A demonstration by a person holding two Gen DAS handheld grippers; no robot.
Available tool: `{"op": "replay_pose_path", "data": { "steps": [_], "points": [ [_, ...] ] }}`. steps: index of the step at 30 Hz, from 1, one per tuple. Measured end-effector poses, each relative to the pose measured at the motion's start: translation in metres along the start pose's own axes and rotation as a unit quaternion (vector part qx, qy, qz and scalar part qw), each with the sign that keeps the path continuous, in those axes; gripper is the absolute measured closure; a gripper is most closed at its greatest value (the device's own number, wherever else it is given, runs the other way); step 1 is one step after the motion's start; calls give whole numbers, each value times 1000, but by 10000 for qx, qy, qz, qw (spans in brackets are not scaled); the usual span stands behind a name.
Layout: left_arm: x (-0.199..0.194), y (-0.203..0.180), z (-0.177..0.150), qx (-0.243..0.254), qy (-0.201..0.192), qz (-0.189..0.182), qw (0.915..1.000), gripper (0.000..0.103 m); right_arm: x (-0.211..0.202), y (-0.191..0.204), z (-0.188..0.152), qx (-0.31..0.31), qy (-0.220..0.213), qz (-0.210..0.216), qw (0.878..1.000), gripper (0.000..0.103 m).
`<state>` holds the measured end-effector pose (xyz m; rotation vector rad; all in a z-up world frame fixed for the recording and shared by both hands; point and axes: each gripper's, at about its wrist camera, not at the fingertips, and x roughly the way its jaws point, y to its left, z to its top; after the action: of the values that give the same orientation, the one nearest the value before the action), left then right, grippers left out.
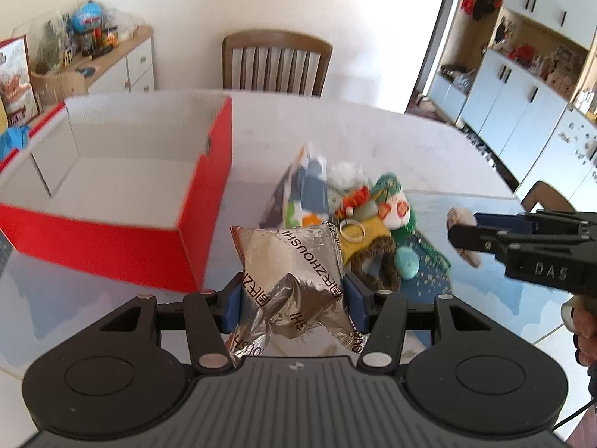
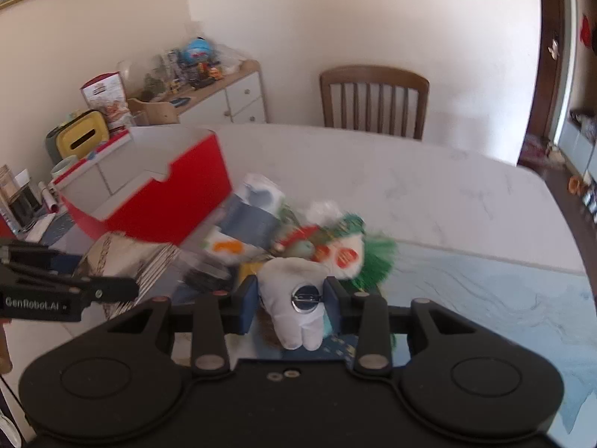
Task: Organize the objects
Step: 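Grasp and lift the foil bag with the left gripper while the right gripper lifts the tooth plush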
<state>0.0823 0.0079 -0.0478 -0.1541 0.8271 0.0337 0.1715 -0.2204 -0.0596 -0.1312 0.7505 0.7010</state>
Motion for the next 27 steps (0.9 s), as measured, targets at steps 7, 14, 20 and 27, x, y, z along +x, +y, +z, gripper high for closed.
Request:
{"op": "replay_pose_path", "data": {
  "steps": [7, 14, 20, 27],
  "points": [
    [-23, 36, 20, 7, -235, -155, 9996, 49, -9, 50, 24, -271, -123, -10, 9996, 67],
    [-39, 78, 40, 113, -448, -115, 9989, 49, -3, 95, 50, -486, -278, 51, 9984, 67],
    [-36, 123, 50, 1, -441, 167, 9989, 49, 17, 132, 71, -683, -338, 87, 9971, 67],
    [-27, 177, 74, -76, -371, 318, 9988, 49, 59, 176, 95, -908, -175, 200, 9955, 67]
  ]
}}
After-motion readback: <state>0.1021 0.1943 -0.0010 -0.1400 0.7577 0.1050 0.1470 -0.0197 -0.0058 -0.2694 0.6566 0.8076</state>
